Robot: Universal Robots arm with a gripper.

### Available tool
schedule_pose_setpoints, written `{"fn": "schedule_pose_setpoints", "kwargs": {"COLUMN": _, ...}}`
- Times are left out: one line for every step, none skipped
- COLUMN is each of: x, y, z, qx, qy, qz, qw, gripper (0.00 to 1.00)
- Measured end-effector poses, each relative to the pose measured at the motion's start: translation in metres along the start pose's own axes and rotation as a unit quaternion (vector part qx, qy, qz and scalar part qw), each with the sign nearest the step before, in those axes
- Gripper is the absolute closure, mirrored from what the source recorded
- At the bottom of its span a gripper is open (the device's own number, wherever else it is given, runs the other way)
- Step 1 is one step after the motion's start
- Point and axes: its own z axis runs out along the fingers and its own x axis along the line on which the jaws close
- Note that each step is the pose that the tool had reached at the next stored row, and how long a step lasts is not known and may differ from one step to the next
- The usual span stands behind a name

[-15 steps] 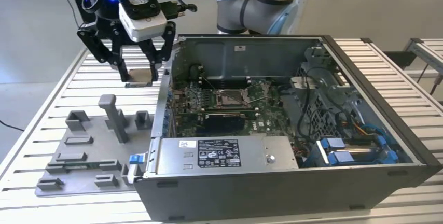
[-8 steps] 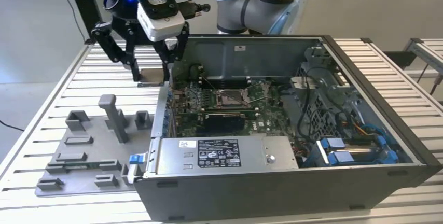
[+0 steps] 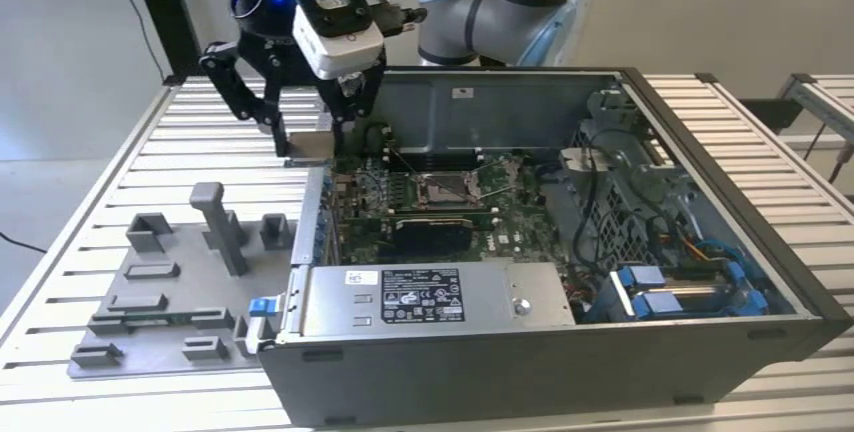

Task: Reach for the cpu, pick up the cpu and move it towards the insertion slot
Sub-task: 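Pick up the cpu and move it towards the insertion slot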

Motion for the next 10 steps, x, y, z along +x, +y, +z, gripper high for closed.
{"fn": "schedule_pose_setpoints", "kwargs": {"x": -0.0029, "y": -0.0001, "z": -0.0001, "qx": 0.0000, "qy": 0.0003, "qz": 0.000, "qw": 1.00000, "gripper": 1.00}}
{"fn": "schedule_pose_setpoints", "kwargs": {"x": -0.0054, "y": -0.0002, "z": -0.0001, "qx": 0.0000, "qy": 0.0005, "qz": 0.000, "qw": 1.00000, "gripper": 1.00}}
{"fn": "schedule_pose_setpoints", "kwargs": {"x": -0.0083, "y": -0.0003, "z": -0.0001, "qx": 0.0000, "qy": 0.0007, "qz": 0.000, "qw": 1.00000, "gripper": 1.00}}
{"fn": "schedule_pose_setpoints", "kwargs": {"x": -0.0111, "y": -0.0004, "z": -0.0001, "qx": 0.0000, "qy": 0.0010, "qz": 0.000, "qw": 1.00000, "gripper": 1.00}}
{"fn": "schedule_pose_setpoints", "kwargs": {"x": -0.0141, "y": -0.0004, "z": -0.0002, "qx": -0.0001, "qy": 0.0012, "qz": 0.000, "qw": 1.00000, "gripper": 1.00}}
{"fn": "schedule_pose_setpoints", "kwargs": {"x": -0.0171, "y": -0.0005, "z": -0.0002, "qx": 0.0000, "qy": 0.0015, "qz": 0.000, "qw": 1.00000, "gripper": 1.00}}
{"fn": "schedule_pose_setpoints", "kwargs": {"x": -0.0205, "y": -0.0006, "z": -0.0003, "qx": 0.0000, "qy": 0.0020, "qz": 0.000, "qw": 1.00000, "gripper": 1.00}}
{"fn": "schedule_pose_setpoints", "kwargs": {"x": -0.0241, "y": -0.0008, "z": -0.0003, "qx": -0.0001, "qy": 0.0024, "qz": 0.000, "qw": 1.00000, "gripper": 1.00}}
{"fn": "schedule_pose_setpoints", "kwargs": {"x": -0.0277, "y": -0.0009, "z": -0.0003, "qx": -0.0001, "qy": 0.0028, "qz": 0.000, "qw": 1.00000, "gripper": 1.00}}
{"fn": "schedule_pose_setpoints", "kwargs": {"x": -0.0315, "y": -0.0010, "z": -0.0004, "qx": -0.0002, "qy": 0.0032, "qz": 0.000, "qw": 0.99999, "gripper": 1.00}}
